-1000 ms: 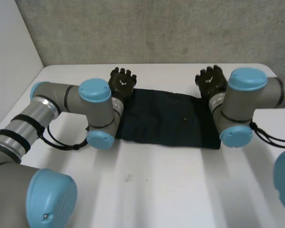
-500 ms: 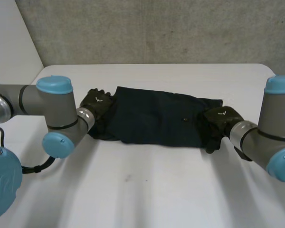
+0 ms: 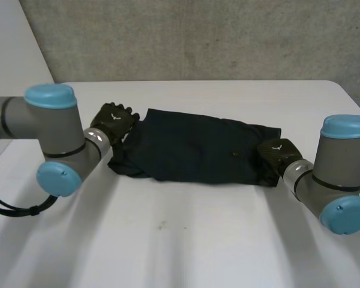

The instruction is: Fold the shorts.

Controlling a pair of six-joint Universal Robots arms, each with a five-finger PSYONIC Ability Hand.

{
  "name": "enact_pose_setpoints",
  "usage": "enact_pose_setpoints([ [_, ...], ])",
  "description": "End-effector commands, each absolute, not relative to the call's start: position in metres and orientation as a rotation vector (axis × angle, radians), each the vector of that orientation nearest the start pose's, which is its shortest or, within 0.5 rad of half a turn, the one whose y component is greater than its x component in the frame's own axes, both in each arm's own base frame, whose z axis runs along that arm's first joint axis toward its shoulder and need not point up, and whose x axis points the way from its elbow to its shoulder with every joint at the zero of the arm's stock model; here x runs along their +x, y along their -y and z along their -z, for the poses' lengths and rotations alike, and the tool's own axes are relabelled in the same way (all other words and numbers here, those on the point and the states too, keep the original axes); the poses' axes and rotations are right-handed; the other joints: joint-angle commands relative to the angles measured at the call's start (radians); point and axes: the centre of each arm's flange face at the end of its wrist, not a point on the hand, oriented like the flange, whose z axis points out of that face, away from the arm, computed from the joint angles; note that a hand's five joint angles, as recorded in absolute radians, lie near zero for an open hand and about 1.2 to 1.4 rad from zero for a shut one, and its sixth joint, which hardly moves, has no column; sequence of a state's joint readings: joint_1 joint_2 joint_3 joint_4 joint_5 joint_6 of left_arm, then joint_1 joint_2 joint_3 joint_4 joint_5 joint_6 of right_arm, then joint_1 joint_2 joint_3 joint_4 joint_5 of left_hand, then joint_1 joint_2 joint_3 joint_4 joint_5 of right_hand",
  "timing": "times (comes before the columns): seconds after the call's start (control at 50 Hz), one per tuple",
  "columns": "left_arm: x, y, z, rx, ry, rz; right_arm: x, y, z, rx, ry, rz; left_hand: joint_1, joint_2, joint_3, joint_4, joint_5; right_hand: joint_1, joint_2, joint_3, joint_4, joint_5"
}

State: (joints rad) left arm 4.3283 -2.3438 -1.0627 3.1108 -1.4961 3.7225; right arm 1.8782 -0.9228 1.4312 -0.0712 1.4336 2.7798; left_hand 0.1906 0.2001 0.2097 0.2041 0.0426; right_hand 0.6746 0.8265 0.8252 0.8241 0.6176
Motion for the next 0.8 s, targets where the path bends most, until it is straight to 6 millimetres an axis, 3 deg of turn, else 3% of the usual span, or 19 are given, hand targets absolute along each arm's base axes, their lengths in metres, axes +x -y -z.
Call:
enact_pose_setpoints([
  [0.02, -0.283, 0.339, -0.203, 1.115, -2.177, 1.934, 0.239, 0.332, -0.133, -0.942, -2.418, 1.724, -0.001, -0.010, -0.020, -0.014, -0.027, 0.722, 0.570, 0.571, 0.572, 0.604],
  [0.1, -0.277, 0.331, -0.222, 1.042, -2.212, 1.992, 0.223, 0.335, -0.151, -0.975, -2.450, 1.777, -0.009, -0.019, -0.028, -0.023, -0.036, 0.722, 0.570, 0.571, 0.572, 0.604],
  [0.18, -0.272, 0.318, -0.237, 1.002, -2.225, 2.034, 0.207, 0.332, -0.174, -1.133, -2.492, 1.807, -0.012, -0.022, -0.031, -0.026, -0.039, 0.722, 0.570, 0.571, 0.572, 0.604],
  [0.26, -0.267, 0.305, -0.245, 0.992, -2.227, 2.045, 0.191, 0.335, -0.188, -1.375, -2.534, 1.820, -0.015, -0.025, -0.034, -0.029, -0.042, 0.722, 0.570, 0.571, 0.572, 0.604],
  [0.34, -0.265, 0.295, -0.244, 1.008, -2.240, 2.038, 0.192, 0.344, -0.203, -1.617, -2.471, 1.912, -0.015, -0.025, -0.034, -0.029, -0.042, 0.722, 0.570, 0.571, 0.572, 0.604],
  [0.4, -0.267, 0.289, -0.240, 1.042, -2.258, 2.034, 0.219, 0.338, -0.217, -1.780, -2.305, 1.992, -0.015, -0.025, -0.034, -0.029, -0.042, 0.722, 0.570, 0.571, 0.572, 0.604],
  [0.44, -0.269, 0.287, -0.239, 1.049, -2.261, 2.035, 0.256, 0.324, -0.225, -1.876, -2.102, 2.058, -0.015, -0.025, -0.034, -0.029, -0.042, 0.722, 0.570, 0.571, 0.572, 0.604],
  [0.48, -0.271, 0.287, -0.240, 1.053, -2.259, 2.041, 0.279, 0.315, -0.227, -1.921, -1.964, 2.088, -0.015, -0.025, -0.034, -0.029, -0.042, 0.722, 0.570, 0.571, 0.572, 0.604],
  [0.5, -0.271, 0.287, -0.240, 1.051, -2.258, 2.048, 0.304, 0.303, -0.225, -1.973, -1.806, 2.107, -0.015, -0.025, -0.034, -0.029, -0.042, 0.722, 0.570, 0.571, 0.572, 0.604],
  [0.56, -0.276, 0.288, -0.245, 1.038, -2.249, 2.090, 0.337, 0.280, -0.222, -2.049, -1.563, 2.116, -0.015, -0.025, -0.034, -0.029, -0.042, 0.722, 0.570, 0.571, 0.572, 0.604],
  [0.58, -0.277, 0.288, -0.247, 1.031, -2.246, 2.107, 0.356, 0.262, -0.219, -2.091, -1.409, 2.100, -0.015, -0.025, -0.034, -0.029, -0.042, 0.722, 0.570, 0.571, 0.572, 0.604],
  [0.64, -0.281, 0.293, -0.256, 0.972, -2.241, 2.180, 0.375, 0.238, -0.210, -2.128, -1.214, 2.047, -0.015, -0.025, -0.034, -0.029, -0.042, 0.722, 0.570, 0.571, 0.572, 0.604],
  [0.66, -0.282, 0.294, -0.258, 0.960, -2.245, 2.195, 0.384, 0.227, -0.197, -2.138, -1.131, 1.984, -0.015, -0.025, -0.034, -0.029, -0.042, 0.722, 0.570, 0.571, 0.572, 0.604],
  [0.72, -0.284, 0.298, -0.264, 0.893, -2.285, 2.248, 0.390, 0.220, -0.184, -2.123, -1.066, 1.909, -0.015, -0.025, -0.034, -0.029, -0.042, 0.722, 0.570, 0.571, 0.572, 0.604],
  [0.8, -0.290, 0.297, -0.271, 0.818, -2.350, 2.320, 0.393, 0.216, -0.182, -2.038, -1.075, 1.851, -0.012, -0.022, -0.031, -0.026, -0.039, -0.272, -0.424, -0.423, -0.422, -0.390],
])
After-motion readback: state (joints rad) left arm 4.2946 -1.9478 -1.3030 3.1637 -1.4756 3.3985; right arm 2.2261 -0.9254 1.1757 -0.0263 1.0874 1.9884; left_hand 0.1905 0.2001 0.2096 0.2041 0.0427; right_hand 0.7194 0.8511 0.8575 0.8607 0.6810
